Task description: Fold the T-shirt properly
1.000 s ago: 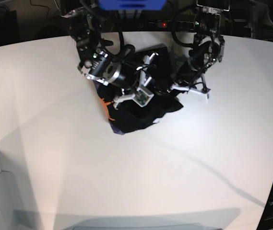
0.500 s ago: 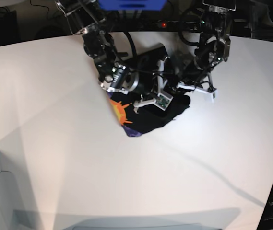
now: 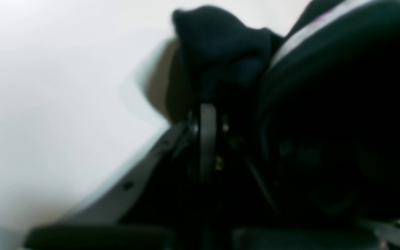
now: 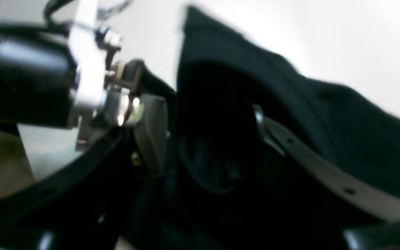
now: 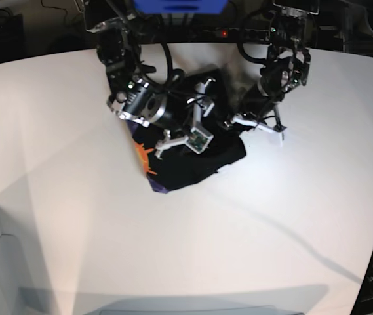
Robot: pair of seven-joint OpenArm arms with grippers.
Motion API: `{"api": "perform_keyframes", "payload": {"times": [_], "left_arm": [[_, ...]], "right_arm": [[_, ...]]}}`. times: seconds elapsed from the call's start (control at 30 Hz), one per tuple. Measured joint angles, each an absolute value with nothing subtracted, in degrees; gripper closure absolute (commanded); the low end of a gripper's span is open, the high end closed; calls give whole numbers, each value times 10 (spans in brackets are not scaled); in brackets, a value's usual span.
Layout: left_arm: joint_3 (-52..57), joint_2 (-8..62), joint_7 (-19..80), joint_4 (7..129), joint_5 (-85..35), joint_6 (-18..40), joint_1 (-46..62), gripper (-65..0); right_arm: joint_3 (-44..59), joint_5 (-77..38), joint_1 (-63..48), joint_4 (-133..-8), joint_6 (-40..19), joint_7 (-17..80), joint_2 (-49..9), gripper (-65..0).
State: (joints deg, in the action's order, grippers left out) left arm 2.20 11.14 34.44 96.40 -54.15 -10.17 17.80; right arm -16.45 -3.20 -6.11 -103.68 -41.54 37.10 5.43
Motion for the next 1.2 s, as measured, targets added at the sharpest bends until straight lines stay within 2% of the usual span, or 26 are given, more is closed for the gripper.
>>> {"api": "perform_keyframes", "payload": {"times": [0.07,0.17,0.27,0.53,0.87,1.07,1.2], "left_arm": [[29,132,345,967,-504,-135,196,0],[42,143,346,992,-505,-135,226,0],[56,135,356,1005,-510,-133,219,0],[62,138,351,1018,-510,-133,227,0],[126,138,355,1063,-509,-133,231,0],[204,138,354,1077,-511,-133,230,0],[247,137,354,1078,-510,-133,229,0]], "right_arm": [[-138,-53,-69,-1076,-400,321,52,-310],[-142,-56,-70,-1101,-396,317,55,-310],[-148,-54,-105,-1118,-396,331,57,-310],[-143,-51,-101,-1119,-396,326,46,-309],[-56,-50,-99,-1119,-396,330,24,-310],[-66,-54,-131,-1101,-396,322,15,-310],[-118,-52,-129,-1048,-396,324,15,-309]]}}
